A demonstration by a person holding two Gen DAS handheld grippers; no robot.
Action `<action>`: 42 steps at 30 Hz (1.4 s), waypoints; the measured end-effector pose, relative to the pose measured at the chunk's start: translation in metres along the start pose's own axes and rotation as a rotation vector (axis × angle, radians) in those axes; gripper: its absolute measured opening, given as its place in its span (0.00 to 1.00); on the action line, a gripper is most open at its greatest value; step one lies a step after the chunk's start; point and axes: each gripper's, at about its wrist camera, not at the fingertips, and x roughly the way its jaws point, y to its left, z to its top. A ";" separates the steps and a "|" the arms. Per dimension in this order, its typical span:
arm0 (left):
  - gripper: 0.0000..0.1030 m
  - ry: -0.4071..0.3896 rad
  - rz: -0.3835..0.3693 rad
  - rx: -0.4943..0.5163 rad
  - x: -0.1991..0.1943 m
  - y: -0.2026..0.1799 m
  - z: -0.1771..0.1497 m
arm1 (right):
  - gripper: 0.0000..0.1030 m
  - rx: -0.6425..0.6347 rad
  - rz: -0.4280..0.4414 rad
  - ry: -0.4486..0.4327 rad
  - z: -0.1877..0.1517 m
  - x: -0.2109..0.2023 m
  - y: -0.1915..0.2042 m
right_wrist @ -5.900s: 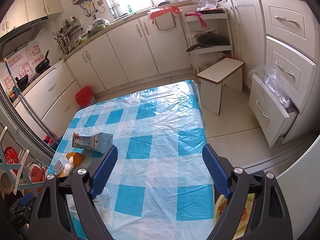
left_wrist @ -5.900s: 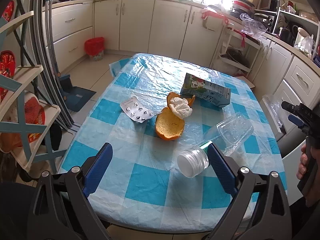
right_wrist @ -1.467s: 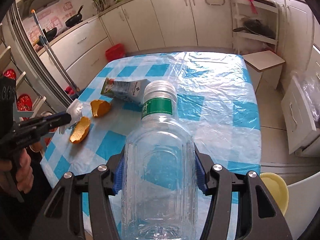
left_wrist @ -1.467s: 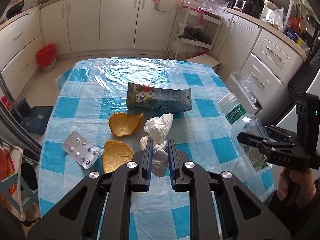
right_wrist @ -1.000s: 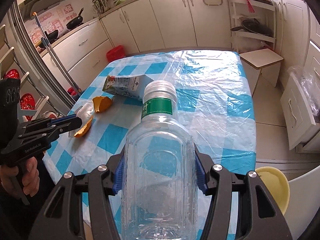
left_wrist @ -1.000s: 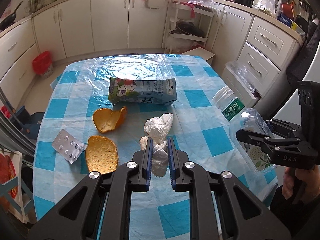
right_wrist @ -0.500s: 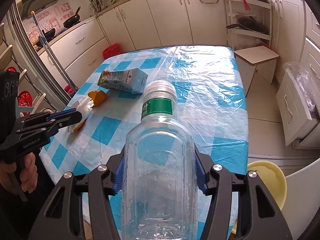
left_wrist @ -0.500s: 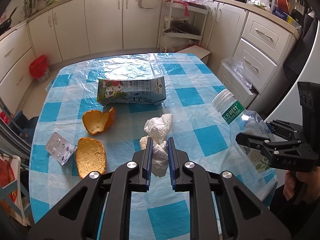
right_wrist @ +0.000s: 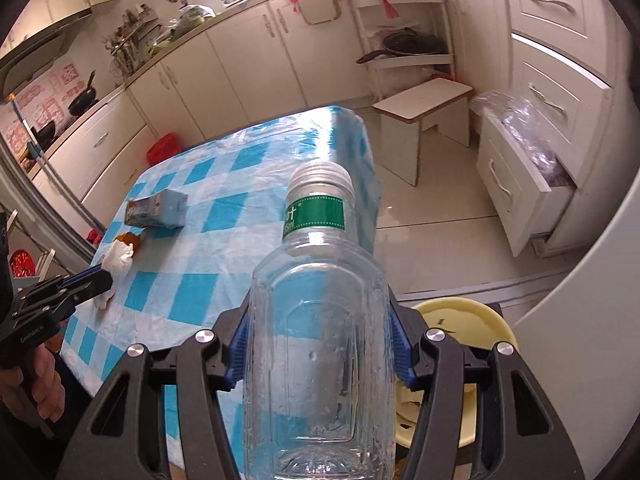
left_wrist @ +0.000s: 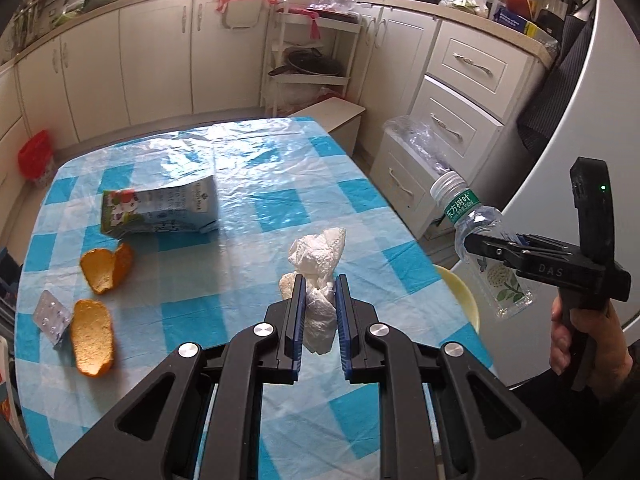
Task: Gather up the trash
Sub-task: 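Carry the tissue and bottle over the yellow bucket with both tools, then open both tools over the yellow bucket to drop the tissue and bottle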
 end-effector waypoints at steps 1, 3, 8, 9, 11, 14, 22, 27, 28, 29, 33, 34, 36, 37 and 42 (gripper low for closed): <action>0.12 0.002 -0.012 0.007 0.003 -0.009 0.001 | 0.54 0.025 -0.018 0.003 -0.001 -0.001 -0.011; 0.12 0.008 -0.034 0.013 0.012 -0.027 0.002 | 0.54 0.076 -0.051 0.017 -0.004 -0.001 -0.033; 0.12 0.031 -0.091 0.024 0.038 -0.073 0.007 | 0.54 0.159 -0.118 0.101 -0.013 0.010 -0.069; 0.12 0.035 -0.101 0.026 0.042 -0.080 0.007 | 0.55 0.178 -0.125 0.122 -0.015 0.014 -0.076; 0.12 0.044 -0.123 0.024 0.052 -0.096 0.009 | 0.56 0.211 -0.140 0.126 -0.015 0.016 -0.086; 0.12 0.062 -0.145 0.022 0.065 -0.116 0.008 | 0.59 0.238 -0.136 0.080 -0.008 0.008 -0.091; 0.12 0.135 -0.164 0.043 0.103 -0.160 0.001 | 0.74 0.325 -0.069 -0.233 0.013 -0.053 -0.094; 0.17 0.182 -0.153 0.059 0.134 -0.187 0.000 | 0.78 0.357 -0.054 -0.375 0.019 -0.080 -0.095; 0.18 0.195 -0.151 0.061 0.140 -0.192 0.001 | 0.78 0.369 -0.047 -0.384 0.019 -0.081 -0.098; 0.20 0.202 -0.145 0.063 0.146 -0.196 0.001 | 0.78 0.380 -0.042 -0.384 0.019 -0.082 -0.100; 0.51 0.210 -0.122 0.062 0.156 -0.204 0.002 | 0.78 0.412 -0.018 -0.369 0.022 -0.077 -0.106; 0.53 0.198 -0.117 0.060 0.153 -0.205 0.002 | 0.78 0.411 -0.015 -0.368 0.023 -0.077 -0.106; 0.57 0.187 -0.112 0.066 0.148 -0.203 0.002 | 0.78 0.396 -0.016 -0.372 0.024 -0.079 -0.102; 0.59 0.175 -0.105 0.071 0.140 -0.202 0.002 | 0.79 0.384 -0.021 -0.375 0.025 -0.080 -0.099; 0.75 0.085 -0.055 0.097 0.098 -0.184 -0.003 | 0.81 0.324 -0.054 -0.377 0.029 -0.079 -0.081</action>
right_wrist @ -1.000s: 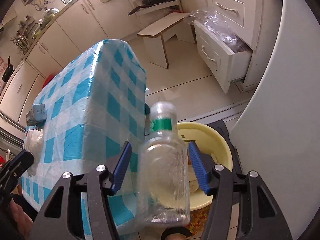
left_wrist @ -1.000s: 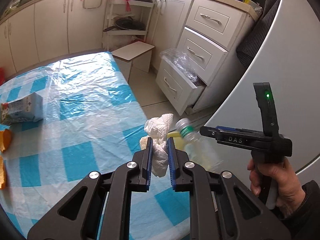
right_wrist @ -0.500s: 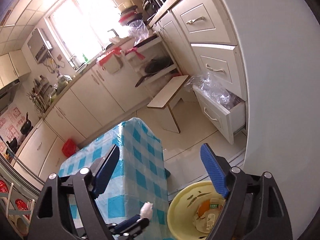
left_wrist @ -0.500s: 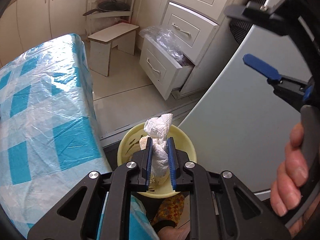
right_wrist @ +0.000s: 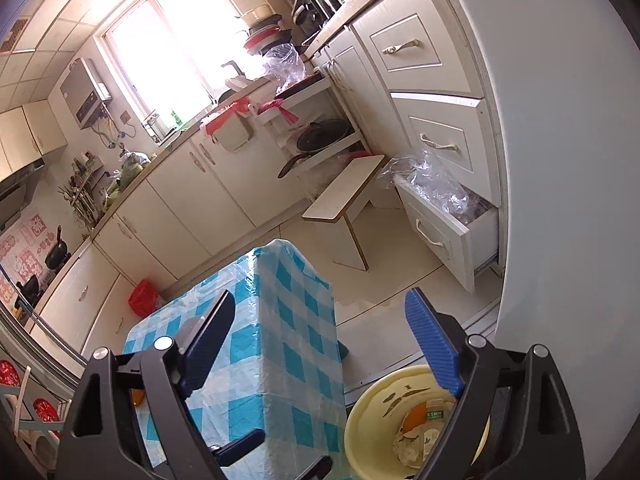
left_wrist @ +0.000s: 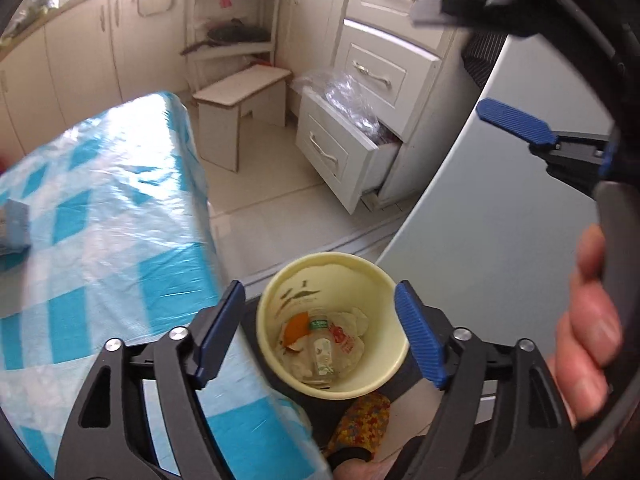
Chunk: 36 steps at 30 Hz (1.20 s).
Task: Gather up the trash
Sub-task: 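Open both tools over the yellow bucket to drop the tissue and bottle, then bring both tools back over the table toward the orange peels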
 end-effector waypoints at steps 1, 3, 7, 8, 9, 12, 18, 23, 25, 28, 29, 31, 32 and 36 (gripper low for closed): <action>0.77 -0.027 0.022 -0.002 -0.012 0.006 -0.004 | 0.83 -0.018 -0.009 0.002 -0.001 0.001 0.005; 0.82 -0.062 0.051 -0.010 -0.030 0.019 -0.008 | 0.86 -0.054 -0.023 0.008 -0.002 0.003 0.014; 0.87 -0.114 0.108 -0.052 -0.064 0.050 -0.019 | 0.90 -0.149 -0.051 0.022 -0.010 0.006 0.039; 0.87 -0.120 0.123 -0.065 -0.071 0.059 -0.021 | 0.90 -0.177 -0.057 0.026 -0.012 0.008 0.046; 0.87 -0.125 0.132 -0.075 -0.075 0.066 -0.022 | 0.90 -0.204 -0.062 0.029 -0.015 0.009 0.052; 0.87 -0.144 0.173 -0.112 -0.091 0.091 -0.029 | 0.91 -0.272 -0.069 0.028 -0.021 0.014 0.070; 0.87 -0.154 0.222 -0.187 -0.105 0.131 -0.043 | 0.92 -0.356 -0.063 0.027 -0.033 0.020 0.097; 0.87 -0.164 0.246 -0.201 -0.108 0.142 -0.047 | 0.93 -0.392 -0.054 0.035 -0.039 0.025 0.111; 0.87 -0.166 0.250 -0.203 -0.109 0.146 -0.048 | 0.93 -0.406 -0.055 0.034 -0.041 0.026 0.116; 0.87 -0.167 0.254 -0.207 -0.109 0.150 -0.051 | 0.93 -0.426 -0.058 0.036 -0.046 0.028 0.124; 0.87 -0.167 0.255 -0.210 -0.109 0.151 -0.051 | 0.93 -0.433 -0.059 0.036 -0.047 0.028 0.126; 0.87 -0.169 0.256 -0.218 -0.110 0.154 -0.052 | 0.93 -0.443 -0.059 0.038 -0.048 0.030 0.128; 0.87 -0.169 0.258 -0.222 -0.110 0.155 -0.052 | 0.93 -0.448 -0.058 0.039 -0.049 0.030 0.130; 0.87 -0.172 0.264 -0.230 -0.111 0.159 -0.053 | 0.93 -0.467 -0.060 0.037 -0.052 0.031 0.135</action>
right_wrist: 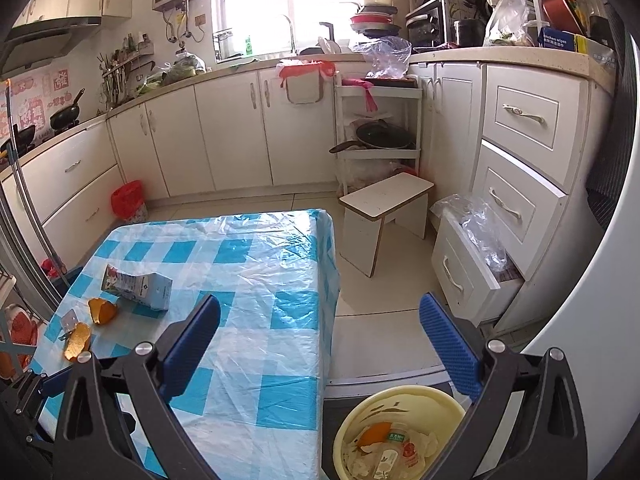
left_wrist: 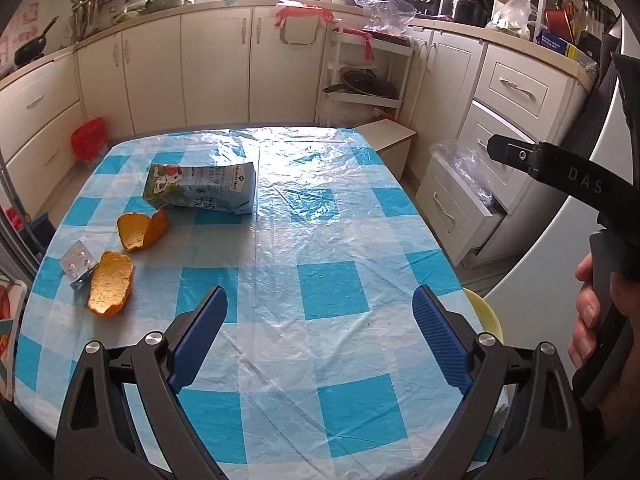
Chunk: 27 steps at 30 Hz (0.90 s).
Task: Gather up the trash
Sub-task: 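Bring both tools back over the table toward the orange peels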
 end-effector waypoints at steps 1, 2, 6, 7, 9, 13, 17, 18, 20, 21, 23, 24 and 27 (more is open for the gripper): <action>0.87 -0.001 0.001 -0.001 0.000 0.001 0.000 | 0.93 -0.002 0.001 0.001 0.000 0.000 0.000; 0.88 -0.002 0.003 -0.002 0.000 0.001 0.000 | 0.93 -0.005 0.002 0.001 0.000 0.001 0.001; 0.88 -0.006 0.012 -0.004 -0.001 0.004 0.001 | 0.93 -0.010 0.002 0.001 0.000 0.001 0.003; 0.88 -0.006 0.013 -0.005 -0.001 0.006 0.001 | 0.93 -0.013 0.001 0.000 0.001 0.001 0.004; 0.88 -0.006 0.017 -0.006 -0.001 0.007 0.000 | 0.93 -0.017 0.002 0.001 0.000 0.001 0.006; 0.89 -0.008 0.025 -0.011 0.000 0.012 0.001 | 0.93 -0.026 0.003 0.005 0.000 0.003 0.010; 0.89 -0.011 0.033 -0.024 0.000 0.019 0.001 | 0.93 -0.035 0.004 0.007 0.000 0.004 0.014; 0.89 -0.011 0.035 -0.027 0.000 0.021 0.001 | 0.93 -0.037 0.004 0.008 0.001 0.004 0.015; 0.89 -0.013 0.040 -0.033 0.000 0.025 0.002 | 0.93 -0.043 0.004 0.009 0.001 0.005 0.017; 0.89 -0.013 0.042 -0.035 -0.001 0.026 0.002 | 0.93 -0.045 0.005 0.009 0.001 0.006 0.019; 0.89 -0.014 0.047 -0.042 -0.001 0.030 0.002 | 0.93 -0.051 0.007 0.012 0.001 0.006 0.021; 0.89 -0.014 0.050 -0.047 -0.001 0.032 0.002 | 0.93 -0.054 0.008 0.013 0.000 0.007 0.023; 0.89 -0.014 0.058 -0.056 -0.001 0.038 0.002 | 0.93 -0.061 0.013 0.015 0.001 0.008 0.028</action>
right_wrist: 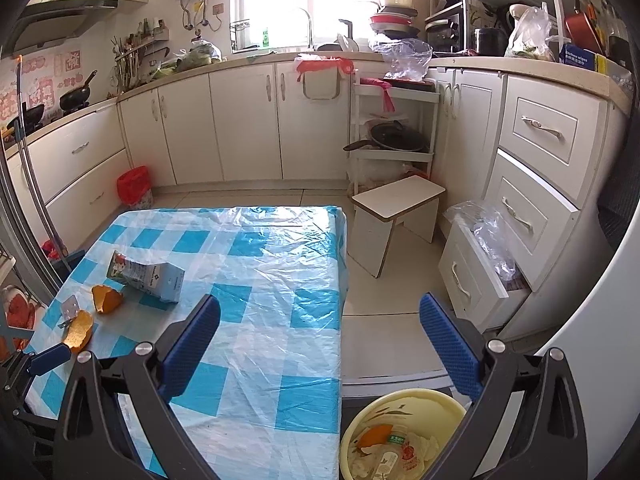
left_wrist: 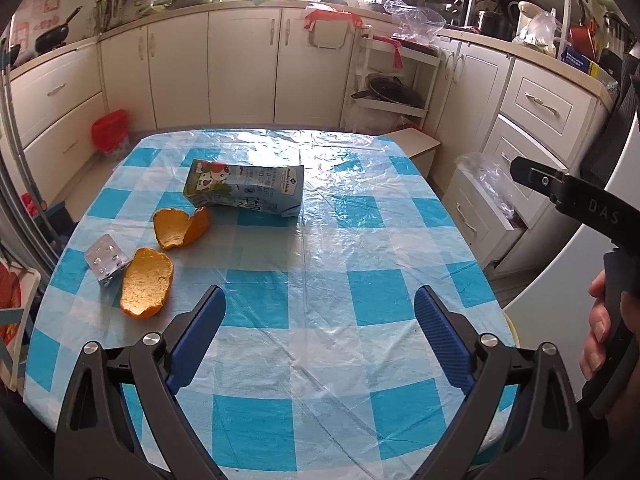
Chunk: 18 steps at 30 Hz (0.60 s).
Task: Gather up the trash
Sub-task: 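Bring both tools back over the table toward the orange peels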
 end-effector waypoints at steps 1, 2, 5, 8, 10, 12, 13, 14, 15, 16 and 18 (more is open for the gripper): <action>0.89 0.000 0.002 -0.002 0.000 0.002 0.000 | 0.93 -0.003 0.002 0.001 0.000 0.001 0.002; 0.89 -0.001 0.005 -0.005 0.000 0.004 0.000 | 0.93 -0.006 0.004 0.003 0.000 0.001 0.003; 0.89 -0.005 0.013 -0.016 -0.001 0.011 0.001 | 0.93 -0.015 0.009 0.006 0.000 0.003 0.009; 0.89 -0.007 0.021 -0.028 -0.002 0.018 0.002 | 0.93 -0.024 0.016 0.013 0.000 0.005 0.014; 0.89 -0.007 0.031 -0.031 -0.003 0.024 0.003 | 0.93 -0.027 0.024 0.018 0.001 0.006 0.017; 0.89 -0.009 0.047 -0.029 -0.004 0.029 0.003 | 0.93 -0.027 0.033 0.024 0.001 0.008 0.020; 0.89 -0.010 0.058 -0.029 -0.005 0.034 0.004 | 0.93 -0.028 0.037 0.026 0.001 0.009 0.021; 0.89 -0.010 0.068 -0.031 -0.005 0.038 0.005 | 0.93 -0.028 0.040 0.028 0.001 0.010 0.023; 0.89 -0.011 0.078 -0.035 -0.006 0.043 0.005 | 0.93 -0.027 0.046 0.031 0.001 0.010 0.025; 0.89 -0.013 0.091 -0.040 -0.008 0.050 0.005 | 0.93 -0.025 0.053 0.034 0.002 0.011 0.026; 0.89 -0.014 0.117 -0.058 -0.010 0.065 0.006 | 0.93 -0.026 0.062 0.038 0.002 0.013 0.031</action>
